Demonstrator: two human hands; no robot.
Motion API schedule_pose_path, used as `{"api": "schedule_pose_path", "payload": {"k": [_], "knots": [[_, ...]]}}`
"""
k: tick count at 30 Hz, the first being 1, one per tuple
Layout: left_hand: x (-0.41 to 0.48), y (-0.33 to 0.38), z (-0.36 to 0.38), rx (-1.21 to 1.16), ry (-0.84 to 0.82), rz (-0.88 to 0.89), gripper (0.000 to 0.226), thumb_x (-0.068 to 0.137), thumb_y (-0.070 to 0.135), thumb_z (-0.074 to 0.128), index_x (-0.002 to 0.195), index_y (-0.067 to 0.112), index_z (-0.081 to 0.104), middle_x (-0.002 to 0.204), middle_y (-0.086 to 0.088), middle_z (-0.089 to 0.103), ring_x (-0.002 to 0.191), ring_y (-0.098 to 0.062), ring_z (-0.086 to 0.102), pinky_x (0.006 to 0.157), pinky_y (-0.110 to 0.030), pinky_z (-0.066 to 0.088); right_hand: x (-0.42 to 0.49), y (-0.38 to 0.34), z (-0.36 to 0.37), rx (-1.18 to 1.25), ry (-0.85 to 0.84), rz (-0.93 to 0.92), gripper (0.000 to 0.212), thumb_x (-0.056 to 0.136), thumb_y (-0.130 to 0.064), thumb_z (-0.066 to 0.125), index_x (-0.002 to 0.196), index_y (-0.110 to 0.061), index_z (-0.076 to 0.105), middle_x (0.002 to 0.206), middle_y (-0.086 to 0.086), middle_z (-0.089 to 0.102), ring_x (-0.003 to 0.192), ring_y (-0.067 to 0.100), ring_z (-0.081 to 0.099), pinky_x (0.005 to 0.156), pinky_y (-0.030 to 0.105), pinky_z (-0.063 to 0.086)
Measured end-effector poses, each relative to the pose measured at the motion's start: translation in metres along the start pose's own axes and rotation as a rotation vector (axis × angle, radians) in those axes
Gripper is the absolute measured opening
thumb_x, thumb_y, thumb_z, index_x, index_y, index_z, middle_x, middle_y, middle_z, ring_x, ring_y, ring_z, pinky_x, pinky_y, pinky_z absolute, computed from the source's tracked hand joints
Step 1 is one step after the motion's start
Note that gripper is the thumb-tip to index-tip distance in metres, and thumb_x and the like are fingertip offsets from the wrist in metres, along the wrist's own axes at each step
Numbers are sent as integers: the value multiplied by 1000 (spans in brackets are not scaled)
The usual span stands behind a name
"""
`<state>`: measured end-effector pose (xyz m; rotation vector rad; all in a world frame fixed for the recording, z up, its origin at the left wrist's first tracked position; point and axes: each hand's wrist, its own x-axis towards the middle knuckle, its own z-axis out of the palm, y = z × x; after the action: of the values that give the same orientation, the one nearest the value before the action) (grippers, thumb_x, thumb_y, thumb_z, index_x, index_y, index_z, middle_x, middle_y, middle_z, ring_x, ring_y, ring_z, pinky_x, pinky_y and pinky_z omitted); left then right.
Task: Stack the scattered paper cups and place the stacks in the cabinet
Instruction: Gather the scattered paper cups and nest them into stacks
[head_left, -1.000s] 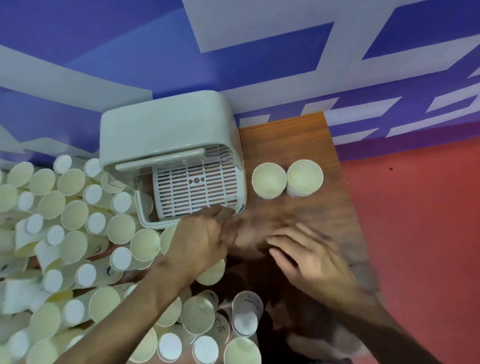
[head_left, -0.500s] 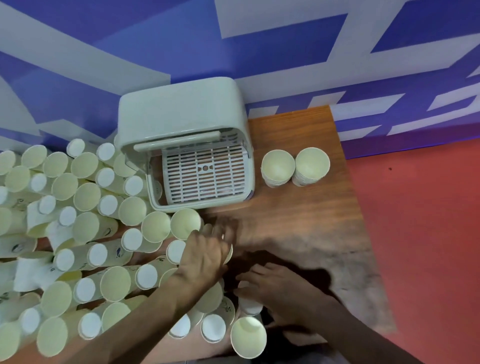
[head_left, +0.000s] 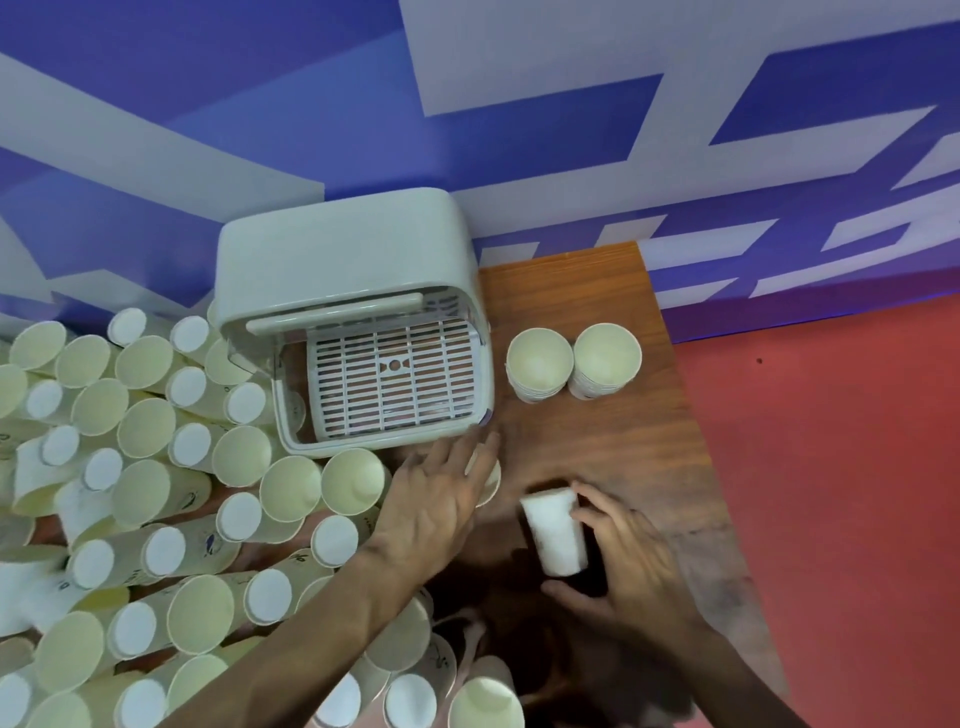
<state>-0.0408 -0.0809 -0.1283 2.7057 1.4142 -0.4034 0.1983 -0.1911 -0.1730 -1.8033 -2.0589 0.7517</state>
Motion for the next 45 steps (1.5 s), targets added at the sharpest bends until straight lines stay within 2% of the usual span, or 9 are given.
{"api": "schedule_pose_path", "payload": {"k": [4,6,8,11,14,17,21,36,45], "knots": [[-6,2,2,-16,160,1,44,79,35,63,116,12,58,119,-9,60,91,-29,61,62,-38,52,19,-4,0,-4,-10,57,64,93,-58,60,145,-25,45,158,-13,38,129,-1,49,96,23,46],[-8,0,5,8,186,74,27,77,31,69,98,15,62,106,-8,63,83,-28,59,57,-36,48,30,-6,5,-27,-75,-7,50,94,-58,56,136,-32,54,138,-16,57,124,6,57,92,26,51],[-8,-1,5,26,147,147,26,66,22,81,87,18,66,96,-2,66,79,-26,61,55,-34,46,33,-9,4,4,-97,-52,31,93,-58,56,112,-35,65,105,-19,65,101,6,64,79,22,47],[-4,-3,-3,-6,112,190,28,52,14,84,75,22,69,79,4,64,71,-23,61,55,-31,48,31,-15,-15,120,-44,10,16,88,-49,62,96,-35,66,87,-20,64,80,-1,61,68,20,44],[-6,-3,-33,-110,184,158,26,60,13,83,80,21,67,77,2,64,70,-23,60,55,-34,49,26,-15,-58,242,246,-29,3,86,-26,73,89,-28,72,74,-17,57,68,5,58,64,28,50],[-11,-2,-86,-206,337,101,13,77,15,77,83,21,66,81,3,63,72,-23,58,58,-39,47,35,-8,-108,268,539,-126,7,87,-13,71,89,-8,76,87,-7,69,80,14,64,75,26,47],[11,-2,-137,-235,493,64,5,86,18,72,88,20,68,89,4,65,76,-25,59,60,-41,46,70,0,-136,206,708,-95,10,90,-5,66,96,-1,73,95,3,70,84,22,64,77,35,50],[78,-1,-88,-188,359,61,15,77,23,77,70,22,64,70,5,57,73,-20,53,52,-30,35,104,19,-103,58,548,-106,10,92,-9,69,101,-11,73,103,-3,69,92,16,62,80,31,52],[104,-4,-57,-303,184,33,17,89,35,63,85,21,72,82,0,68,84,-24,62,63,-37,51,116,26,-82,93,541,-69,13,93,-14,69,103,-9,74,113,1,68,102,20,64,90,34,52]]}}
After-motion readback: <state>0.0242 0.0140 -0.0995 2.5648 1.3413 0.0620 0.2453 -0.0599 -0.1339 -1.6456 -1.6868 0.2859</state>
